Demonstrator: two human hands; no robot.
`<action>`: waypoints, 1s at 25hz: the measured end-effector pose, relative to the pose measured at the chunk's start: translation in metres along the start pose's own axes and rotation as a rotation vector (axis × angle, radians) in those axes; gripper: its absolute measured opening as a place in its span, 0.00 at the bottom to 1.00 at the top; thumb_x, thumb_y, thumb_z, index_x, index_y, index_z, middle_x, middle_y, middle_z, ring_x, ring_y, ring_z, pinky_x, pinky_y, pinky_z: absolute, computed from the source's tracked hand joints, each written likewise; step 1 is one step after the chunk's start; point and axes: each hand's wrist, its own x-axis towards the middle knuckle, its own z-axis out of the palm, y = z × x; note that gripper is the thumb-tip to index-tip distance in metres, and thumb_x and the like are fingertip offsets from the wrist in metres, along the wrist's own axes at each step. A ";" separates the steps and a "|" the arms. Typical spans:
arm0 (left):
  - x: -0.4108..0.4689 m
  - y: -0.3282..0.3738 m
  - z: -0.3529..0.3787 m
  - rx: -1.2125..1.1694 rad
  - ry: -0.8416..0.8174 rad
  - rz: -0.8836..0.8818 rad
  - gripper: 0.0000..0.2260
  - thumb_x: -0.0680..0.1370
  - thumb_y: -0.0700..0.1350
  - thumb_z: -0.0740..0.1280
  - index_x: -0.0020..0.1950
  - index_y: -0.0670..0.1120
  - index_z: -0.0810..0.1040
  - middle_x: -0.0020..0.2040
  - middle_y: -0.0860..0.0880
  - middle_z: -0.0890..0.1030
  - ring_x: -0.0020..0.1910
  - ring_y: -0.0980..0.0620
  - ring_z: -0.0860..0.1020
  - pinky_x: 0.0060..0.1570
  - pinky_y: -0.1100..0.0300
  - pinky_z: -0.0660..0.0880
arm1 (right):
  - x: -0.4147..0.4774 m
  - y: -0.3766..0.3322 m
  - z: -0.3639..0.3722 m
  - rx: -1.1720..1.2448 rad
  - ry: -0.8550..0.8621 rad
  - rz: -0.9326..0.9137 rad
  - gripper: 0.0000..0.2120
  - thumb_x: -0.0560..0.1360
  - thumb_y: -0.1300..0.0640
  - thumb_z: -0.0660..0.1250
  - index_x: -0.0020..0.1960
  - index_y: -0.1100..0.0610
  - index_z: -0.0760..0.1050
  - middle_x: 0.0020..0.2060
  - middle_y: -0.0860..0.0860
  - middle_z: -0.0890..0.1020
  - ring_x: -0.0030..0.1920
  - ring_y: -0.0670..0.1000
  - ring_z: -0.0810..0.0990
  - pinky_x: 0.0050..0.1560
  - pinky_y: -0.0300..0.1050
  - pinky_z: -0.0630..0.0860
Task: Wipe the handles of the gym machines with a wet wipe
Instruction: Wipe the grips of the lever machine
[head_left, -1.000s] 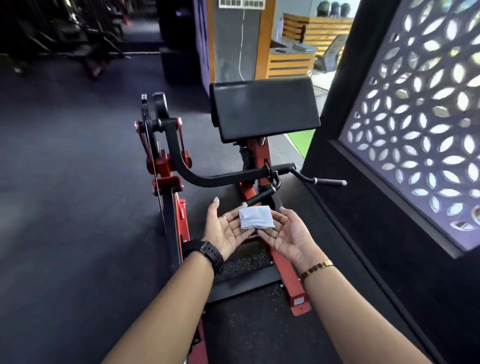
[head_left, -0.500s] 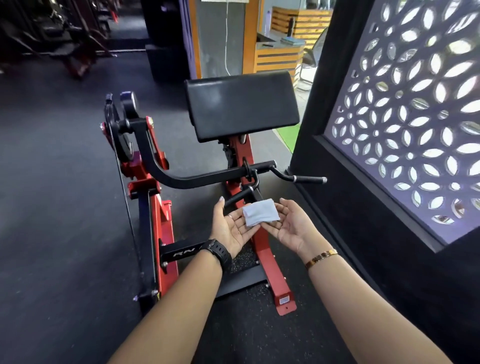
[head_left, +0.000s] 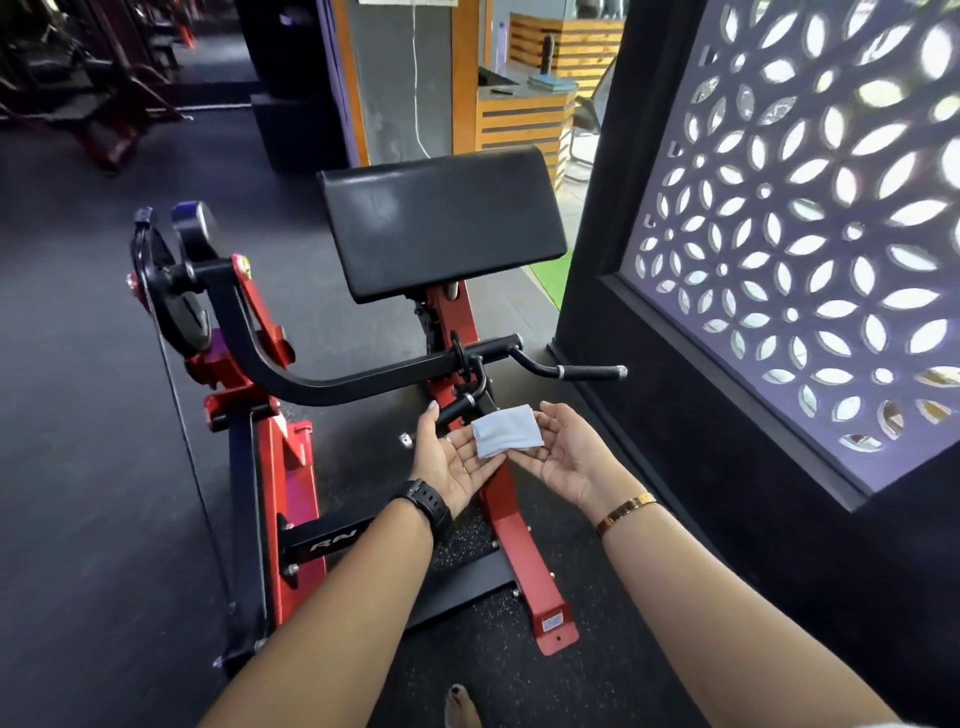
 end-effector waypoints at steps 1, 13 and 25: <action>0.011 0.003 0.003 0.011 -0.003 -0.011 0.33 0.77 0.65 0.55 0.57 0.36 0.77 0.54 0.37 0.82 0.52 0.44 0.81 0.52 0.53 0.77 | 0.009 -0.005 -0.001 0.000 0.008 0.000 0.08 0.77 0.55 0.62 0.47 0.60 0.74 0.41 0.57 0.82 0.44 0.56 0.82 0.52 0.54 0.79; 0.114 0.061 0.016 0.024 0.043 -0.024 0.33 0.77 0.65 0.56 0.59 0.35 0.77 0.56 0.37 0.81 0.51 0.43 0.81 0.52 0.53 0.77 | 0.118 -0.054 0.028 -0.046 0.018 0.057 0.09 0.78 0.55 0.62 0.48 0.60 0.75 0.43 0.57 0.82 0.45 0.55 0.81 0.48 0.51 0.80; 0.162 0.108 -0.053 -0.141 0.361 0.093 0.32 0.77 0.64 0.57 0.55 0.35 0.78 0.49 0.38 0.83 0.48 0.44 0.81 0.50 0.53 0.78 | 0.224 -0.027 0.107 -0.317 -0.183 0.325 0.10 0.80 0.54 0.58 0.48 0.59 0.74 0.42 0.56 0.81 0.43 0.53 0.81 0.43 0.47 0.80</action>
